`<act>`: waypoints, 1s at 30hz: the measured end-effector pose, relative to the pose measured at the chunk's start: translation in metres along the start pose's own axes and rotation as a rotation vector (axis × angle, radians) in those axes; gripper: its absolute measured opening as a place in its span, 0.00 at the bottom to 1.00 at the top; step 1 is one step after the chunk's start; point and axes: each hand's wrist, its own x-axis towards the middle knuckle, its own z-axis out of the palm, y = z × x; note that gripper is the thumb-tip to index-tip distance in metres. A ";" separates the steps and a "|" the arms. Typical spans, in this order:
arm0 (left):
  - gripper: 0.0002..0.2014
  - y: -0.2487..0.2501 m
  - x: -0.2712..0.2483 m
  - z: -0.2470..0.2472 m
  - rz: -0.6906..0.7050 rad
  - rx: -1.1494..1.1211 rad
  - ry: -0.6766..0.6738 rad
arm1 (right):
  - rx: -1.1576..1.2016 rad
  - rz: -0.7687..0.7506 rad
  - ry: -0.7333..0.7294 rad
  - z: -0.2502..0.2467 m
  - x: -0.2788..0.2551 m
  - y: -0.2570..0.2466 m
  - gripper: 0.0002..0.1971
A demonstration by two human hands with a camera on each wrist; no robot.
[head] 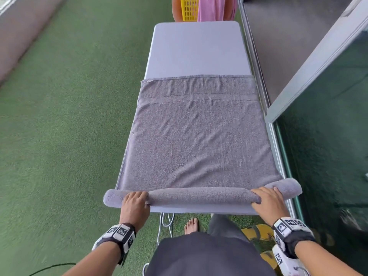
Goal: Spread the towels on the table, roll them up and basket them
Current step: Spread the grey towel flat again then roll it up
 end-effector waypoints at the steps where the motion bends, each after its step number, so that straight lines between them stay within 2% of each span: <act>1: 0.12 0.003 0.000 0.002 0.012 -0.010 -0.005 | -0.003 0.016 0.000 0.001 -0.006 0.004 0.24; 4: 0.09 0.006 0.001 0.005 0.061 -0.015 0.001 | -0.028 0.053 -0.022 0.000 -0.015 0.008 0.21; 6: 0.01 0.003 0.006 0.004 0.132 0.014 0.049 | -0.059 0.058 -0.038 -0.005 -0.011 0.006 0.19; 9: 0.17 -0.005 0.027 0.002 0.151 0.050 0.049 | -0.012 0.052 0.033 -0.017 0.004 0.003 0.20; 11: 0.23 -0.007 0.039 0.003 0.085 0.044 0.033 | 0.017 0.043 0.141 -0.020 0.011 0.003 0.20; 12: 0.25 -0.005 0.041 0.004 0.054 0.012 -0.007 | 0.018 0.032 0.134 -0.020 0.012 0.002 0.21; 14: 0.28 0.000 0.037 0.008 0.069 0.004 -0.101 | 0.004 0.015 0.009 -0.014 0.005 0.000 0.25; 16: 0.30 0.004 0.028 0.010 0.122 0.053 -0.111 | -0.075 0.013 -0.061 -0.009 -0.007 -0.001 0.29; 18: 0.23 0.005 0.024 0.008 0.155 0.051 -0.050 | -0.124 0.035 -0.056 -0.011 -0.010 -0.002 0.29; 21: 0.07 0.004 0.039 -0.002 0.179 0.077 -0.008 | -0.103 0.069 -0.105 -0.024 0.008 -0.001 0.22; 23: 0.14 0.004 0.053 -0.005 0.153 0.076 -0.021 | -0.082 0.084 -0.101 -0.033 0.022 -0.002 0.23; 26: 0.25 0.006 0.061 -0.005 0.045 0.036 -0.067 | -0.063 0.068 0.085 -0.035 0.030 0.000 0.23; 28: 0.31 0.008 0.054 -0.001 0.082 0.061 -0.161 | -0.063 0.073 0.023 -0.028 0.025 0.002 0.25; 30: 0.32 0.004 0.045 0.006 0.142 0.129 -0.170 | -0.092 0.081 -0.064 -0.018 0.020 0.001 0.30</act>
